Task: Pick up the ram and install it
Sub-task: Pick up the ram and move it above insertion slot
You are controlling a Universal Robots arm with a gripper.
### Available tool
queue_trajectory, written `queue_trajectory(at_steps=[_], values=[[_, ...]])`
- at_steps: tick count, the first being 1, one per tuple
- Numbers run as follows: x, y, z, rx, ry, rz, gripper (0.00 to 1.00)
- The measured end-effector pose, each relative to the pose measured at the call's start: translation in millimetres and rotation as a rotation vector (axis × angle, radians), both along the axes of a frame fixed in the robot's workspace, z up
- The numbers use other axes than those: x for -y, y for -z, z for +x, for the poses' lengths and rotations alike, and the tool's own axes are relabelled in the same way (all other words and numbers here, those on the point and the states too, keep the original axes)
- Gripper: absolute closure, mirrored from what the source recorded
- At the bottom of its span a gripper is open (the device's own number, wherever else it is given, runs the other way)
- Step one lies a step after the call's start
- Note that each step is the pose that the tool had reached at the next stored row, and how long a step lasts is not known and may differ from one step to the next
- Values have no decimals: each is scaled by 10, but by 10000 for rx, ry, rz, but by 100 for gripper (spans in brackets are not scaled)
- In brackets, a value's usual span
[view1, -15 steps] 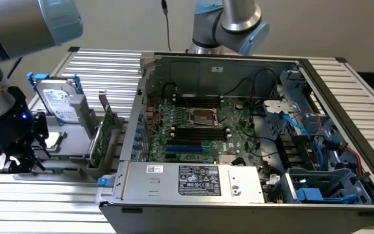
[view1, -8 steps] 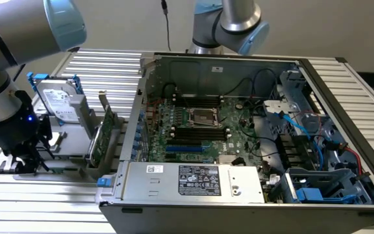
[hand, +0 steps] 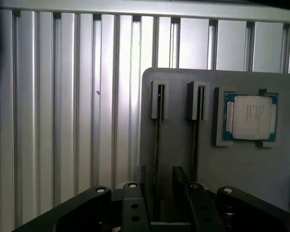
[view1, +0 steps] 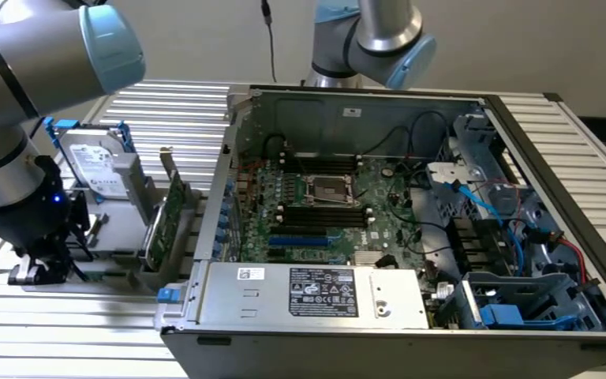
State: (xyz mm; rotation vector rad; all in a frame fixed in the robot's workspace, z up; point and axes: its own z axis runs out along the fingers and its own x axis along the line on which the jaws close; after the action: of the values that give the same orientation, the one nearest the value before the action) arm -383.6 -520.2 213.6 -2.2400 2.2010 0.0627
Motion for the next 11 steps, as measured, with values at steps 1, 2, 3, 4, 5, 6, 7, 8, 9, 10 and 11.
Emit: queue_trajectory(at_steps=[1, 2, 3, 4, 5, 6, 7, 8, 9, 10, 11], values=[[0, 17, 0, 0, 0, 0, 64], [0, 34, 0, 2, -1, 1, 64], [0, 48, 0, 1, -2, 1, 64], [0, 61, 0, 0, -2, 1, 64], [0, 74, 0, 0, -2, 1, 64], [0, 85, 0, 1, -2, 1, 64], [0, 95, 0, 0, -2, 0, 64], [0, 105, 0, 0, -2, 1, 64], [0, 116, 0, 0, -3, 1, 64], [0, 128, 0, 0, -2, 1, 64], [0, 139, 0, 0, -2, 0, 64]])
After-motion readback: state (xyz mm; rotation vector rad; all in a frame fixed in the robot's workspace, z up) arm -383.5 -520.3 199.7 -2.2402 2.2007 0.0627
